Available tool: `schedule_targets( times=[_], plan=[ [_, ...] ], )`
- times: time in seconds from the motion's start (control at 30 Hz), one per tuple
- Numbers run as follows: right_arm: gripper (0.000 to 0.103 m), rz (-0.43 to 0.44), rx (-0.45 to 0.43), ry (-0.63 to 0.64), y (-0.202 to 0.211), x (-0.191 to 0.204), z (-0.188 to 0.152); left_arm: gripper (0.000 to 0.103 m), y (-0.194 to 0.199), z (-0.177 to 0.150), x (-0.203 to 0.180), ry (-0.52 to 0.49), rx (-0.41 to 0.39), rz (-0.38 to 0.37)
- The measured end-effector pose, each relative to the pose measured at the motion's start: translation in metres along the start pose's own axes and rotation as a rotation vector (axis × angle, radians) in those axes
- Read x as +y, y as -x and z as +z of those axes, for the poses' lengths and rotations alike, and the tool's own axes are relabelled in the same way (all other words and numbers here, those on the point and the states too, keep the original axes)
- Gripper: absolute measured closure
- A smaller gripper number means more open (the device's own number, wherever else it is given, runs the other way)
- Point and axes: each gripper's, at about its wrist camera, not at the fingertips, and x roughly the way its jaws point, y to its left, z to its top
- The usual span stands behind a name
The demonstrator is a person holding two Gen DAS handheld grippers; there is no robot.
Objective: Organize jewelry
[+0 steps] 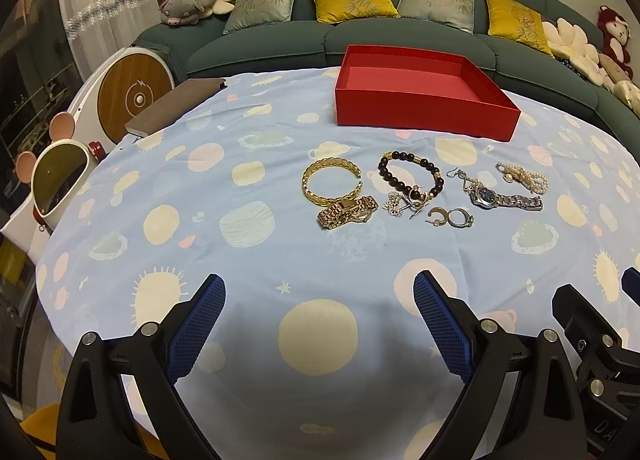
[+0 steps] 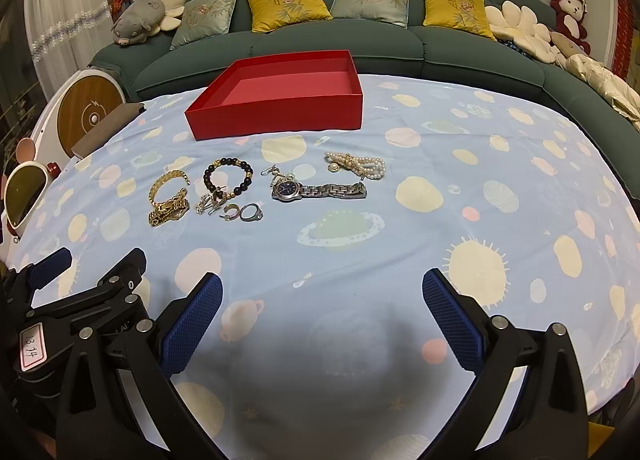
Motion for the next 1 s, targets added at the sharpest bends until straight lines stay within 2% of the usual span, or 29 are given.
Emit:
schedule_targets(
  times=[1.0],
  plan=[
    [0.005,-0.007,0.014,0.016,-0.021,-0.004,0.016,0.011,-0.025,0.015,-0.007,0.009,0.062,-0.022]
  ],
)
